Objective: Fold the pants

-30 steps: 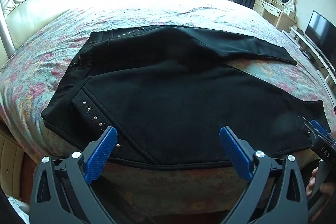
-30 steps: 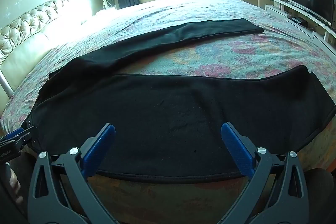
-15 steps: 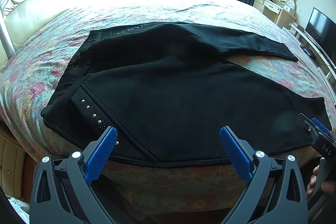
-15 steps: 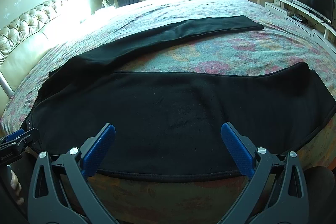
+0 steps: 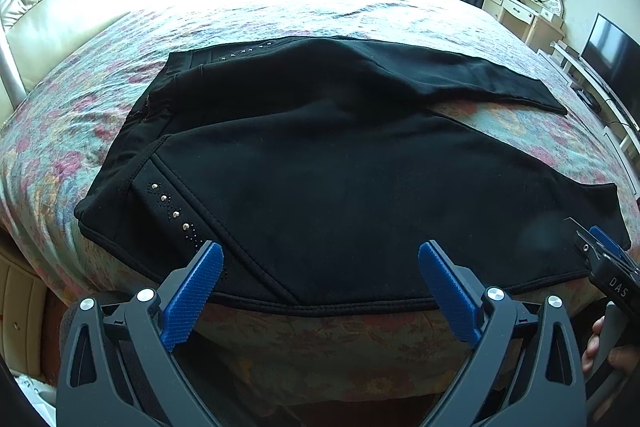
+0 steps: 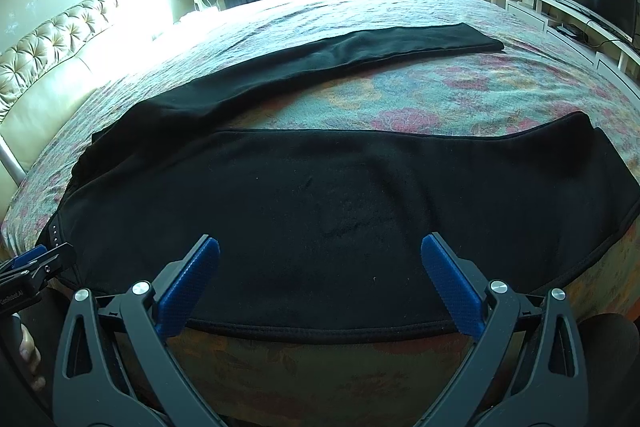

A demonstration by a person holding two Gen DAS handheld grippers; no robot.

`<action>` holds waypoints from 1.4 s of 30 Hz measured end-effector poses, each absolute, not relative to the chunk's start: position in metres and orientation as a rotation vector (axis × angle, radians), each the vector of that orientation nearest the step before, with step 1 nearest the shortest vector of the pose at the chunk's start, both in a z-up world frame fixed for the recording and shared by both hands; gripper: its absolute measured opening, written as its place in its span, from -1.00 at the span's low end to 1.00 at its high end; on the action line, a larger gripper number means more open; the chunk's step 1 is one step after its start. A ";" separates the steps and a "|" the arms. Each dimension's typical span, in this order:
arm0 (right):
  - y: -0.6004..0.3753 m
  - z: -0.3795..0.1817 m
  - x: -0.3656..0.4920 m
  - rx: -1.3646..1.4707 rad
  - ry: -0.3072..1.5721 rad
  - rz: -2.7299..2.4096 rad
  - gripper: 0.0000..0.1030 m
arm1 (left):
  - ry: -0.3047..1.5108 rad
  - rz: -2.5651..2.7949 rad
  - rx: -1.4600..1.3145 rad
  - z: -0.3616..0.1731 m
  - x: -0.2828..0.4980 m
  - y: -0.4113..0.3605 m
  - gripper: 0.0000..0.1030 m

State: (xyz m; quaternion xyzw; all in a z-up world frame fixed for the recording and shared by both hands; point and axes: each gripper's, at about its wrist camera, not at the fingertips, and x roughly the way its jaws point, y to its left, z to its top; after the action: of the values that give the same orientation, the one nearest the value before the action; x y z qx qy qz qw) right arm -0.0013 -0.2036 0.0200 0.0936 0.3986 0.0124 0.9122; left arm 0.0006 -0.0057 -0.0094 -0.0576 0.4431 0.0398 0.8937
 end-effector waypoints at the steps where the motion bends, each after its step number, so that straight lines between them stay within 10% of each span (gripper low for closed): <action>1: -0.204 0.020 -0.001 0.193 0.823 0.026 0.96 | 0.919 0.083 -0.119 -0.010 0.000 -0.006 0.89; 42: -0.205 0.017 -0.002 0.201 0.832 0.024 0.96 | 0.920 0.072 -0.122 -0.006 0.000 -0.004 0.89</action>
State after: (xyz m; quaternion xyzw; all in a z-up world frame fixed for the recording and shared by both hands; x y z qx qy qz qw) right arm -0.0017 -0.2052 0.0171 0.0976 0.4034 0.0117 0.9097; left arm -0.0001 -0.0044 -0.0063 -0.0589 0.4437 0.0347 0.8935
